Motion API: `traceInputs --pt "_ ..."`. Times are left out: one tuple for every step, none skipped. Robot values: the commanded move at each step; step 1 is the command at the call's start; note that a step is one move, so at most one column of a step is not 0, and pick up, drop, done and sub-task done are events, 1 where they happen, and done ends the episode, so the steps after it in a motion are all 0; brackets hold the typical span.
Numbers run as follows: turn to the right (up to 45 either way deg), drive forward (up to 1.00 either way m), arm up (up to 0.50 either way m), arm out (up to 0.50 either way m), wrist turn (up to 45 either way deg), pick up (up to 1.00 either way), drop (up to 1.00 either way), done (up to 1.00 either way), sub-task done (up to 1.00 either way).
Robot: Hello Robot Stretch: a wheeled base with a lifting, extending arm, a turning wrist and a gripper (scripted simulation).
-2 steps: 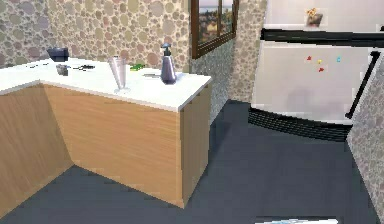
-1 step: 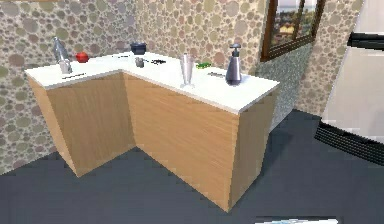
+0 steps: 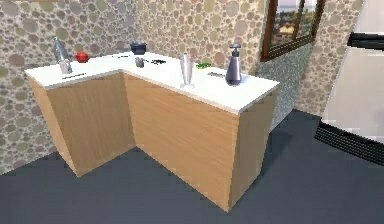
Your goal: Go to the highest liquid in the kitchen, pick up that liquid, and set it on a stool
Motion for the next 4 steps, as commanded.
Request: traceInputs --pt "0.0 0.00 0.00 0.00 45.0 0.00 0.00 0.00 0.00" --pt "0.0 0.00 0.00 0.00 45.0 0.00 0.00 0.00 0.00" --pt "0.0 0.00 0.00 0.00 45.0 0.00 0.00 0.00 0.00" --pt "0.0 0.00 0.00 0.00 6.0 0.00 0.00 0.00 0.00"
